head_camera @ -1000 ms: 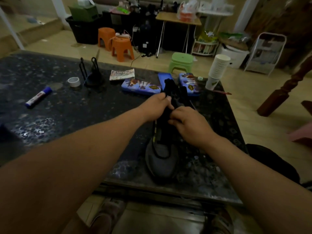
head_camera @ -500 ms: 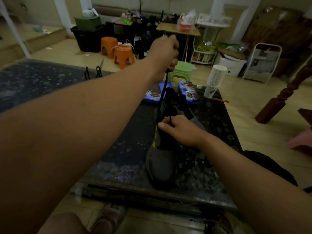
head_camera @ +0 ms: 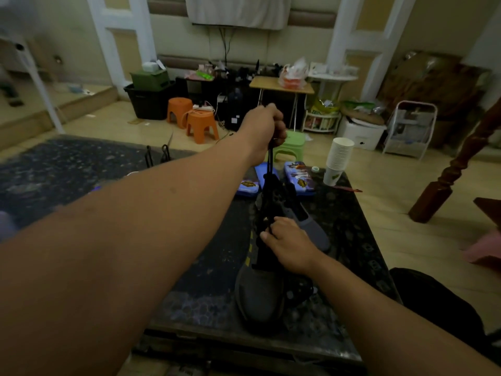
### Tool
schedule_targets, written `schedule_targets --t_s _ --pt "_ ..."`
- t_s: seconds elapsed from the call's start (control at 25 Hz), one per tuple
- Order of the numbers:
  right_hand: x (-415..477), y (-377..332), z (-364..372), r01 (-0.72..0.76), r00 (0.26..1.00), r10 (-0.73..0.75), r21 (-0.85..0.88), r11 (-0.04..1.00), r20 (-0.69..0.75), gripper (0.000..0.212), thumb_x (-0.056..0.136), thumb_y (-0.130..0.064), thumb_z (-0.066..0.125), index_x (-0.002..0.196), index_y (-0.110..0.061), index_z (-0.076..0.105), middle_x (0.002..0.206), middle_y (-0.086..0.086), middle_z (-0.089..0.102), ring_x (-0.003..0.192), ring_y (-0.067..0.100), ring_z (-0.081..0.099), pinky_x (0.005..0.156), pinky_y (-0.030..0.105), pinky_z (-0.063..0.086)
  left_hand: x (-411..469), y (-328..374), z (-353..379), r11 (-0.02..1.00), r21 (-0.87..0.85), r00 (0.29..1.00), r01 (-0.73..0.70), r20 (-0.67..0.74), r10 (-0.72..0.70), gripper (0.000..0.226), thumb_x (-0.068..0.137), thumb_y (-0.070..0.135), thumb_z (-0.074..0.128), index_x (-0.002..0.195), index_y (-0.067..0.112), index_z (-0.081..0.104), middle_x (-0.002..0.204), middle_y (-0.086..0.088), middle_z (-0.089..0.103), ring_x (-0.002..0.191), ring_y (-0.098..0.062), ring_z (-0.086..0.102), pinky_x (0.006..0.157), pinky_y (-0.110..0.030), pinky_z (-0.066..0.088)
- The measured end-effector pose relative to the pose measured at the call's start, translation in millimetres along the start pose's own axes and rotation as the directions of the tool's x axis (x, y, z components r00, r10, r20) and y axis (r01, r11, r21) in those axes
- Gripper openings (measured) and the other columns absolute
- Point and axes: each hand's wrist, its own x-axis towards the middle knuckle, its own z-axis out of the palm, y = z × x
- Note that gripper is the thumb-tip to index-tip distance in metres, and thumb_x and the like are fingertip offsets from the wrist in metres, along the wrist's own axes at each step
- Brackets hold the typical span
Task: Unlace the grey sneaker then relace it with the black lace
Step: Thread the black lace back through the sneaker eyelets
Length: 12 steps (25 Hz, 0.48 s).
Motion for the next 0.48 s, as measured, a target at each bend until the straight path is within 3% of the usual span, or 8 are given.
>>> schedule_targets --t_s 0.04,0.08,0.12,0.2,0.24,0.36,0.48 --pt "1.4 -0.6 -1.2 -0.003 1.0 0.002 -0.03 1.0 -0.03 0.042 0.107 -0.039 0.049 0.069 -0.022 0.045 0.087 -0.007 0.047 0.105 0.023 0.053 0.099 0.05 0.045 -2.6 -4.1 -6.7 0.992 0.128 1.0 0.011 0.003 -0.011 0.034 0.111 0.037 0.04 0.126 0.011 0.054 0.109 -0.012 0.062 0.099 -0.026 0.057 0.084 -0.037 0.047" --pt "1.9 -2.5 -3.4 -0.012 0.999 0.01 -0.048 0.999 -0.044 0.042 0.107 -0.037 0.049 0.069 -0.021 0.043 0.084 -0.006 0.044 0.092 0.021 0.051 0.089 0.047 0.047 -9.3 -16.2 -16.7 0.961 0.274 0.999 0.026 -0.043 -0.015 0.05 0.108 0.047 0.042 0.143 0.012 0.048 0.138 -0.013 0.055 0.124 -0.028 0.052 0.101 -0.042 0.043" --pt "2.7 -3.6 -4.8 -0.02 0.999 0.018 -0.058 0.998 -0.048 0.042 0.107 -0.036 0.049 0.069 -0.022 0.041 0.082 -0.005 0.042 0.088 0.022 0.05 0.082 0.045 0.046 -22.8 -35.7 -27.9 0.92 0.388 0.989 0.048 -0.148 0.011 0.062 0.103 0.053 0.044 0.15 0.014 0.044 0.15 -0.012 0.046 0.135 -0.031 0.046 0.108 -0.045 0.04" --pt "2.6 -7.3 -7.0 -0.01 0.999 0.007 -0.089 0.996 -0.04 0.042 0.108 -0.034 0.048 0.068 -0.022 0.038 0.08 -0.006 0.041 0.094 0.029 0.053 0.079 0.042 0.042 -67.5 -105.6 -49.9 0.851 0.516 0.922 0.095 -0.367 0.119 0.062 0.096 0.05 0.052 0.144 0.01 0.049 0.143 -0.015 0.047 0.131 -0.037 0.049 0.108 -0.049 0.042" --pt "3.4 -9.5 -6.6 0.006 0.999 -0.01 -0.109 0.994 -0.034 0.043 0.108 -0.033 0.047 0.068 -0.023 0.036 0.081 -0.005 0.042 0.099 0.032 0.054 0.081 0.043 0.042 -101.8 -150.5 -55.0 0.802 0.583 0.915 0.133 -0.383 0.126 0.06 0.096 0.046 0.058 0.141 0.009 0.049 0.141 -0.016 0.047 0.13 -0.037 0.049 0.109 -0.048 0.042" --pt "6.6 -8.2 0.1 -0.002 0.998 -0.01 -0.172 0.985 -0.068 0.041 0.108 -0.03 0.043 0.07 -0.02 0.036 0.093 0.008 0.055 0.108 0.037 0.053 0.089 0.048 0.042 -176.9 -243.1 -38.5 0.666 0.726 0.985 0.17 -0.143 -0.096 0.097 0.087 0.06 0.069 0.159 0.013 0.026 0.16 -0.009 0.032 0.147 -0.029 0.033 0.12 -0.044 0.034" --pt "9.2 -14.7 3.7 -0.002 0.995 -0.028 -0.303 0.953 -0.097 0.037 0.109 -0.031 0.037 0.074 -0.017 0.042 0.092 0.009 0.057 0.099 0.034 0.051 0.084 0.046 0.035 -177.9 -266.2 -31.8 0.616 0.773 0.987 0.152 -0.146 -0.06 0.111 0.086 0.069 0.065 0.165 0.017 0.006 0.169 -0.003 0.018 0.154 -0.025 0.021 0.125 -0.042 0.025"
